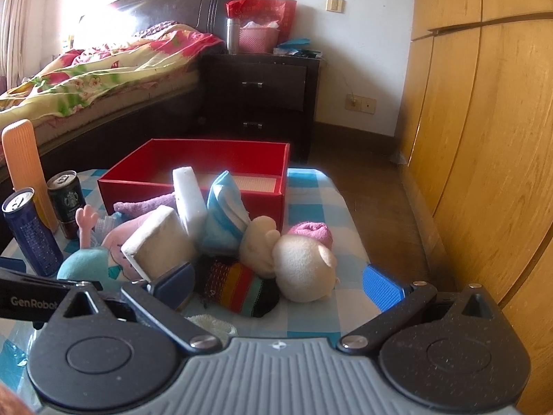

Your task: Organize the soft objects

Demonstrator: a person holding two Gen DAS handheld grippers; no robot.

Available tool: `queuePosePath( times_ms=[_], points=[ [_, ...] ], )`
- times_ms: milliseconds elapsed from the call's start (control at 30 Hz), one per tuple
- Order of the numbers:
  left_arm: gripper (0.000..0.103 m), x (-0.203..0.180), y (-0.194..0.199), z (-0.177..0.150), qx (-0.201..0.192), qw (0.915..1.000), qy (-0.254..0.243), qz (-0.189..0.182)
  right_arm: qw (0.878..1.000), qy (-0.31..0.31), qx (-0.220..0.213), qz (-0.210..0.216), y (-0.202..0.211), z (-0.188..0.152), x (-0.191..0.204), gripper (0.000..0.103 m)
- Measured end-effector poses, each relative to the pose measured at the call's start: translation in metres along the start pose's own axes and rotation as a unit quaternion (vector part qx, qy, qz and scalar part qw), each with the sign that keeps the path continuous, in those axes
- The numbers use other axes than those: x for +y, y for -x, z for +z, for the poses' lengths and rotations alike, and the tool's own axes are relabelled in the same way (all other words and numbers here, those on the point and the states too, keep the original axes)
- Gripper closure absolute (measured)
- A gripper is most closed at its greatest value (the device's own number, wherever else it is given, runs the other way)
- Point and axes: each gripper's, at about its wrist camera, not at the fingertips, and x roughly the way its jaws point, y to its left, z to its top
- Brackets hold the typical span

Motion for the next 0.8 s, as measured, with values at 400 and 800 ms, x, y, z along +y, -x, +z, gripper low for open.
queuePosePath(
  times_ms=[400,800],
  points=[
    [0.006,-0.0039,-0.0008,-0.0011,0.002,1.0000,-0.008,-0.003,1.000,0.000,0.000,0.003,-0.0001,-0.0001,0.0017,0.018],
    [0.006,-0.0058,-0.0002,-0.0013,0.001,0.9999,-0.012,-0.005,1.000,0.000,-0.002,0.004,0.0003,0.0000,0.0027,0.018]
  ],
)
